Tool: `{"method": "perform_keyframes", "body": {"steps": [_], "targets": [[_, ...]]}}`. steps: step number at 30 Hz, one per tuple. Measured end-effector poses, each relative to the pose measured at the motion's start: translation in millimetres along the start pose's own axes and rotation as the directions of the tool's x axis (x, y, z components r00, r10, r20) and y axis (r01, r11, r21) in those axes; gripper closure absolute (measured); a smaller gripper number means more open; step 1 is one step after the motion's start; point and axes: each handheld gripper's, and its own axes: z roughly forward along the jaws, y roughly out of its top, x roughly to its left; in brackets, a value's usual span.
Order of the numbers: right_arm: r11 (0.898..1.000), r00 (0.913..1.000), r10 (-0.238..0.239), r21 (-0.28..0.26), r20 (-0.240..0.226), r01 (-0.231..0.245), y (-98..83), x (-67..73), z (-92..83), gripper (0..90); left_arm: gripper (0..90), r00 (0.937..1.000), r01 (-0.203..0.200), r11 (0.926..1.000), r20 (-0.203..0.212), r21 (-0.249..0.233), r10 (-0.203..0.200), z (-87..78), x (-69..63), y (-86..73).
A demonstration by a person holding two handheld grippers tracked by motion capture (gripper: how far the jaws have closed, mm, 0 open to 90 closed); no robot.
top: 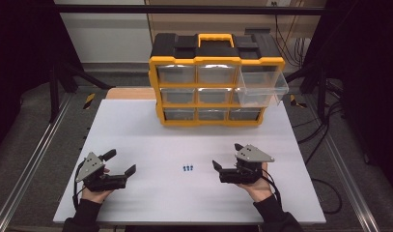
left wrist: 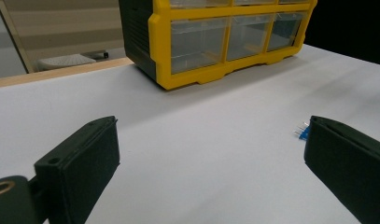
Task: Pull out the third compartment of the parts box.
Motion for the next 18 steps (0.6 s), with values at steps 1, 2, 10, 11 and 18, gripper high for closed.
{"method": "perform_keyframes", "body": {"steps": [1,2,10,11,18], "targets": [[1.000,1.0000,0.000,0.000,0.000,0.000,0.0,0.0,0.0,6.3,3.0,1.0000,0.001,1.0000,0.000,0.000,-0.001,0.0,0.1,-0.1],[1.000,1.0000,0.000,0.009,0.003,0.000,0.3,1.1,2.3,6.3,3.0,1.0000,0.001,1.0000,0.000,0.000,-0.001,0.0,0.2,-0.3],[0.997,0.9993,0.028,0.073,-0.024,-0.027,-0.4,11.5,20.2,6.9,3.0,1.0000,0.002,1.0000,0.001,0.001,-0.002,-0.1,0.4,-0.3],[0.997,0.9993,0.022,0.080,-0.029,-0.019,-0.6,13.3,21.9,6.9,3.0,1.0000,0.002,1.0000,0.000,0.001,-0.002,-0.1,0.6,-0.4],[0.996,0.9988,0.028,0.085,-0.041,-0.024,-2.0,26.8,33.2,8.3,2.9,1.0000,0.001,1.0000,-0.001,0.008,-0.001,0.0,0.6,-0.9]]}}
